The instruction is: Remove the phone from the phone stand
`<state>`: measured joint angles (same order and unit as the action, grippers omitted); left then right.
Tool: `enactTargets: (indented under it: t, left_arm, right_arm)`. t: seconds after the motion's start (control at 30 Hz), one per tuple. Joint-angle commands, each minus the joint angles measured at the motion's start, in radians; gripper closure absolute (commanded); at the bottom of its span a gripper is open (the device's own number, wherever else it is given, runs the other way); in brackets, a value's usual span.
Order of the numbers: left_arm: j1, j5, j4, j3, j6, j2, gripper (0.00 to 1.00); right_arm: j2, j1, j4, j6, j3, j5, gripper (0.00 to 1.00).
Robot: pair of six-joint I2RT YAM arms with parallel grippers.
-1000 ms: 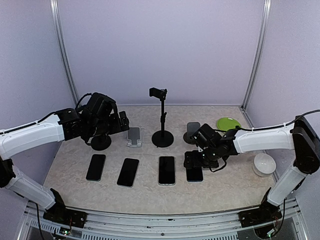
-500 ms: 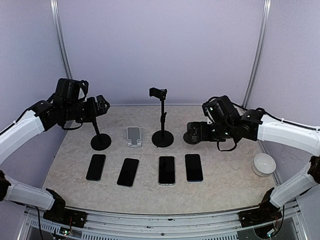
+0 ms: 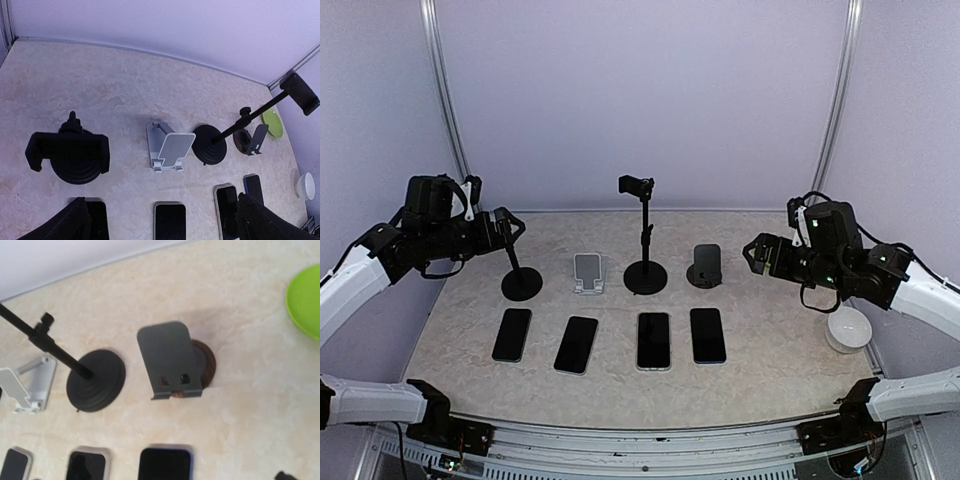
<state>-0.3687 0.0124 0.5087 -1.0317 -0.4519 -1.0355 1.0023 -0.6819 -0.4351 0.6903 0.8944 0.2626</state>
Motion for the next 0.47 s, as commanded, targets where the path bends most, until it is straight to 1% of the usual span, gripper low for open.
enactTargets:
  t: [0.0, 0.17, 0.43]
  left_arm:
    - [0.007, 0.079, -0.018, 0.071, -0.034, 0.02, 0.01]
    - [0.007, 0.083, -0.045, 0.12, -0.044, 0.038, 0.01]
    - [0.007, 0.073, -0.052, 0.115, -0.042, 0.017, 0.01]
  right_arm:
    - [0.017, 0.008, 0.03, 0.023, -0.033, -0.015, 0.0]
    - [0.062, 0.007, 0.071, 0.036, -0.061, -0.06, 0.0]
    - [0.086, 0.008, 0.098, 0.03, -0.059, -0.078, 0.0]
